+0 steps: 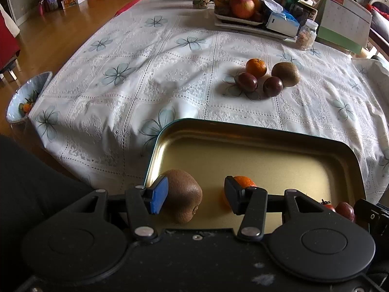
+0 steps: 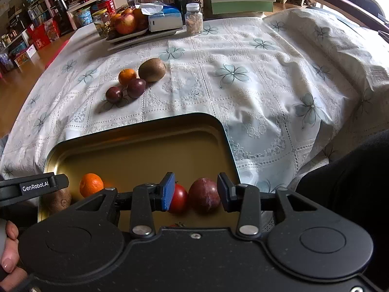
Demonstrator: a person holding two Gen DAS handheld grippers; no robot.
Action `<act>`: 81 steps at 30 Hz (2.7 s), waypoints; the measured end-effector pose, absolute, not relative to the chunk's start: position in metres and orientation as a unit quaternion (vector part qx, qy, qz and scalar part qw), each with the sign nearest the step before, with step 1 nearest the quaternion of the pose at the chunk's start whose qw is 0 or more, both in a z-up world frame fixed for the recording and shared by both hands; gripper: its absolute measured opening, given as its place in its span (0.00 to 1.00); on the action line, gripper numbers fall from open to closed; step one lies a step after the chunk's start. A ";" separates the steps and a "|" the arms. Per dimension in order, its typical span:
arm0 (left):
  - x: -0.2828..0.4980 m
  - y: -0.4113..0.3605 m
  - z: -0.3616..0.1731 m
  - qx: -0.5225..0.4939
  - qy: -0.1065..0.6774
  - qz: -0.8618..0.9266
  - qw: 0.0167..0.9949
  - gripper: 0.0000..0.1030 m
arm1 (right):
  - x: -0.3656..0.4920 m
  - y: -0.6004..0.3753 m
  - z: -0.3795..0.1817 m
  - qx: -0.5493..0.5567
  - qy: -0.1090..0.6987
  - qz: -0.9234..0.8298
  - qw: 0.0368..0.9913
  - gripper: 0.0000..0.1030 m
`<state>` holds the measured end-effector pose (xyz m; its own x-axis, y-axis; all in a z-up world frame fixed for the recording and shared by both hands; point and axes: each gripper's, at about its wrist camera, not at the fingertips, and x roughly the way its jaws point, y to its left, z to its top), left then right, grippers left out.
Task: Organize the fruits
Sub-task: 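Lift both open grippers from the tray and move them toward the remaining fruits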
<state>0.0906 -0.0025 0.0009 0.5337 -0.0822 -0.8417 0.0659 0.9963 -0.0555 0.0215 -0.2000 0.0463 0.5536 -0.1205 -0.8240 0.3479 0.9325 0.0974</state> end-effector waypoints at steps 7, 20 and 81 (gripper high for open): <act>0.088 -0.003 0.002 0.001 0.472 -0.040 0.881 0.50 | 0.023 -0.202 0.046 0.128 0.462 -0.146 0.865 0.47; 0.078 -0.011 0.006 0.035 0.439 -0.033 0.897 0.52 | 0.026 -0.196 0.042 0.100 0.479 -0.138 0.861 0.47; 0.239 -0.059 0.038 0.067 0.537 -0.082 0.837 0.50 | 0.173 -0.223 0.052 0.101 0.603 -0.038 0.790 0.38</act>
